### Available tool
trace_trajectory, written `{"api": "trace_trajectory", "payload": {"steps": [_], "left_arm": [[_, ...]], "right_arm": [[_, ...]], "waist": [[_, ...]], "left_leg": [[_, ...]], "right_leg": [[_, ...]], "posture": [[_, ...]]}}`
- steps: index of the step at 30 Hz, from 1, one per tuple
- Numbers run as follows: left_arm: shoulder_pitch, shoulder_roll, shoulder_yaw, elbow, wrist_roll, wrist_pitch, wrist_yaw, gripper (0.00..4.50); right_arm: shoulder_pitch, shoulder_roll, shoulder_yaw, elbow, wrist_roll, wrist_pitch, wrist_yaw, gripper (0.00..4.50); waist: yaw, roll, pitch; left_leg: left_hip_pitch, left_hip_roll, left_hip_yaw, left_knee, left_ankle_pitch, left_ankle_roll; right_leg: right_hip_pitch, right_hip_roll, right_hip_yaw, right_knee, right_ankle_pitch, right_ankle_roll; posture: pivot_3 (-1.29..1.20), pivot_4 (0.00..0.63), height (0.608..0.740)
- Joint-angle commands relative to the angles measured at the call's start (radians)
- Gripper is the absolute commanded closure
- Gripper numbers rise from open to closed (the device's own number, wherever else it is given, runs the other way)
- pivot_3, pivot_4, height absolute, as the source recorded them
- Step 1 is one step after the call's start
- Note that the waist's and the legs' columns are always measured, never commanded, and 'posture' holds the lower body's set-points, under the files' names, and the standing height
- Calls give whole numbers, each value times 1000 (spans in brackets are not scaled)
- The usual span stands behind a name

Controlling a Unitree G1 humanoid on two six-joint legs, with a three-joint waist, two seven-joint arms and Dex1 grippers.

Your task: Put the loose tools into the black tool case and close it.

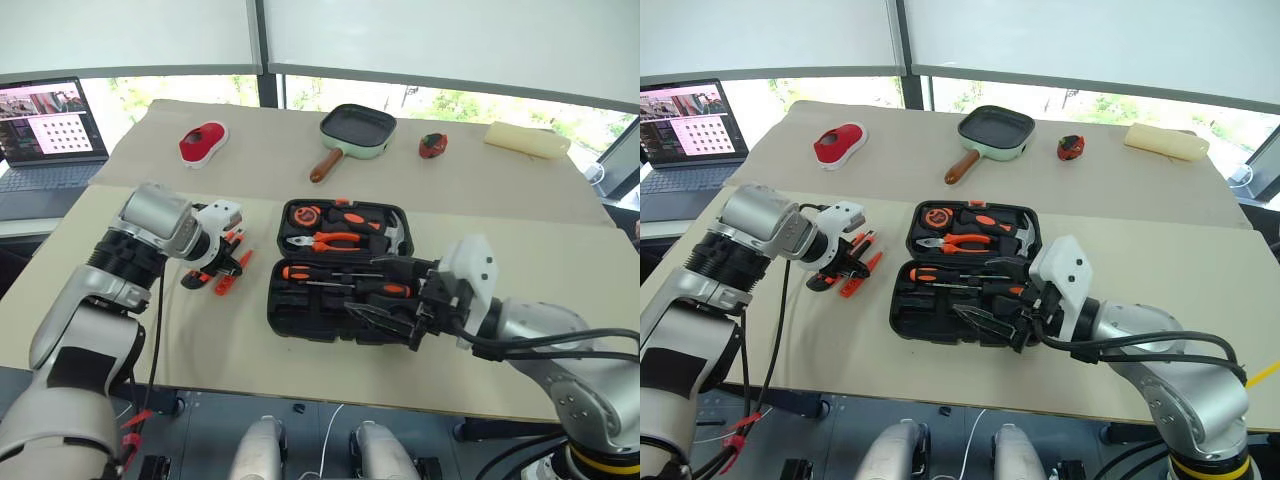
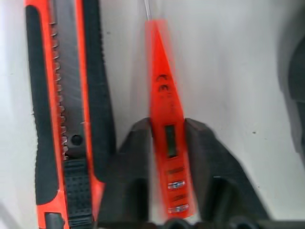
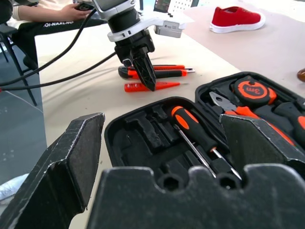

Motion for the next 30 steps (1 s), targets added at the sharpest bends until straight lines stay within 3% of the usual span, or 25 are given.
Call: {"api": "trace_trajectory", "payload": {"steps": [1, 5, 9, 13, 15, 19, 25, 30], "left_arm": [[23, 5, 33, 25, -5, 23, -34, 4076], [22, 108, 73, -75, -48, 5, -145, 4077], [45, 238, 74, -194, -46, -183, -322, 4077], [91, 291, 118, -260, 26, -680, -513, 4077], [99, 274, 109, -296, 23, -809, -631, 4077], [87, 194, 44, -312, 66, -903, -755, 4077], [45, 31, -133, -251, 254, -957, -796, 4077], [1, -67, -189, -159, 365, -951, -775, 4077]], "right_arm": [[28, -38, -45, -50, 50, -23, 30, 0], [82, -104, -65, -59, 101, -11, 80, 0], [122, -158, -120, -60, 189, 0, 115, 0], [136, -207, -147, -51, 183, -19, 121, 0], [139, -218, -152, -44, 182, -24, 124, 0], [152, -232, -156, -35, 174, -34, 131, 0], [186, -230, -177, -58, 176, -38, 101, 0], [202, -219, -184, -81, 198, -36, 58, 0]], "waist": [[1, 0, 0], [-6, -2, 1], [-17, -5, 3], [-18, -5, 3], [-11, -5, 3], [5, -5, 3], [4, -5, 3], [-5, -5, 3]], "left_leg": [[0, 0, 0, 0, 0, 0], [-1, 1, 0, 0, 0, 0], [-3, 2, -2, 0, 0, 0], [-1, 2, -1, 0, 0, 0], [-1, 2, 0, 0, 0, 0], [-2, 2, 2, 2, 0, 0], [-4, 2, 1, 5, 0, 1], [-5, 2, 0, 6, -1, 2]], "right_leg": [[0, 0, 0, 0, 0, 0], [-1, 0, 0, 0, 0, 0], [-3, 1, 0, 0, 0, 0], [-1, 1, 0, 0, 0, -1], [-1, 0, 0, -1, 0, -1], [0, 0, -1, -2, 0, 0], [0, 1, -1, -1, 0, 0], [-1, 2, 0, 0, 0, 0]], "posture": [[0, 150, 740], [0, 150, 740], [0, 150, 740], [0, 150, 740], [0, 150, 740], [0, 150, 740], [0, 150, 740], [0, 150, 740]]}}
